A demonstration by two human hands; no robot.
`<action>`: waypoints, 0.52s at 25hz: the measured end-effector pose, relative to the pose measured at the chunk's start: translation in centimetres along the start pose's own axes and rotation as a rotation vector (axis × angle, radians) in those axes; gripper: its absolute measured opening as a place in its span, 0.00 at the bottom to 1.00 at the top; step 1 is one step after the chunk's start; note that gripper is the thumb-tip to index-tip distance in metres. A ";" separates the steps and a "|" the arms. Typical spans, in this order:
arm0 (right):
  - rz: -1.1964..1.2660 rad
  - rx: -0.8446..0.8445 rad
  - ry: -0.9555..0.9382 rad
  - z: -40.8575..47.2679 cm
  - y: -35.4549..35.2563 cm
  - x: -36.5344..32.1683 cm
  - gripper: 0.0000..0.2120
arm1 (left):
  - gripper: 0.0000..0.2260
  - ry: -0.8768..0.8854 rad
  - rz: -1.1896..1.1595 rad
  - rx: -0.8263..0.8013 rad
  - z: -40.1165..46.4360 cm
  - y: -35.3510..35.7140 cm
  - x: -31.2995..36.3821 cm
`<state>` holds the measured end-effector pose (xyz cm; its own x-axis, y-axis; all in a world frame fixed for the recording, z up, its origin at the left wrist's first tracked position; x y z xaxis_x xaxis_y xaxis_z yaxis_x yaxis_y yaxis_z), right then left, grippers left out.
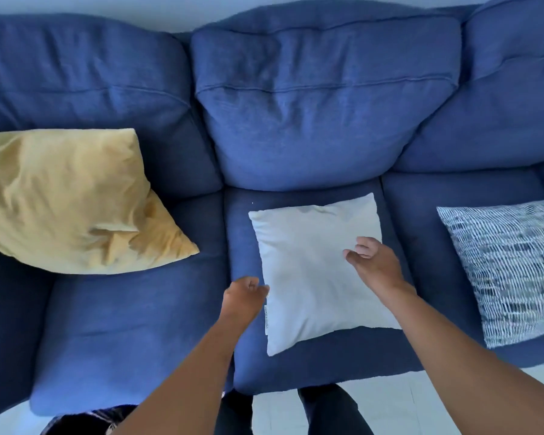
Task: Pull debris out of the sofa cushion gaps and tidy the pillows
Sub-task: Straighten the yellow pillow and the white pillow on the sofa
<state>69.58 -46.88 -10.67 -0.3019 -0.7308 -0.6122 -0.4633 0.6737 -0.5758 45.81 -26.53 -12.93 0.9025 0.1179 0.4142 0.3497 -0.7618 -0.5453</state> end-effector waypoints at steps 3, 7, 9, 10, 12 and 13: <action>-0.148 -0.022 -0.036 3.9 1.0 0.9 0.33 | 0.11 -0.050 -0.020 0.055 3.2 1.9 1.3; -0.340 0.000 -0.067 7.3 4.1 3.8 0.41 | 0.10 -0.047 0.013 0.058 8.4 4.3 1.0; -0.426 -0.013 -0.080 8.5 6.1 5.7 0.43 | 0.25 -0.108 -0.027 0.044 9.8 6.3 0.4; -0.451 -0.009 -0.095 9.1 7.0 6.2 0.43 | 0.24 -0.118 -0.040 0.042 10.3 7.4 0.2; -0.488 0.034 -0.133 10.5 8.0 6.8 0.44 | 0.19 -0.150 -0.059 0.054 10.8 9.1 0.0; -0.498 0.067 -0.150 11.1 8.2 6.8 0.45 | 0.16 -0.155 -0.061 0.090 11.4 9.3 0.0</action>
<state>72.97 -45.08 -25.58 0.0665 -0.9439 -0.3235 -0.4649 0.2575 -0.8471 51.97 -26.41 -26.28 0.9046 0.2635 0.3351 0.4194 -0.6913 -0.5884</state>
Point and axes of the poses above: each hand's wrist, its own z-axis towards the middle knuckle, its own y-axis out of the palm, x = y × z, the point moved 9 cm from there along z, towards the middle knuckle, and after that the axes turned 10 degrees about x, right-handed, at the moved point
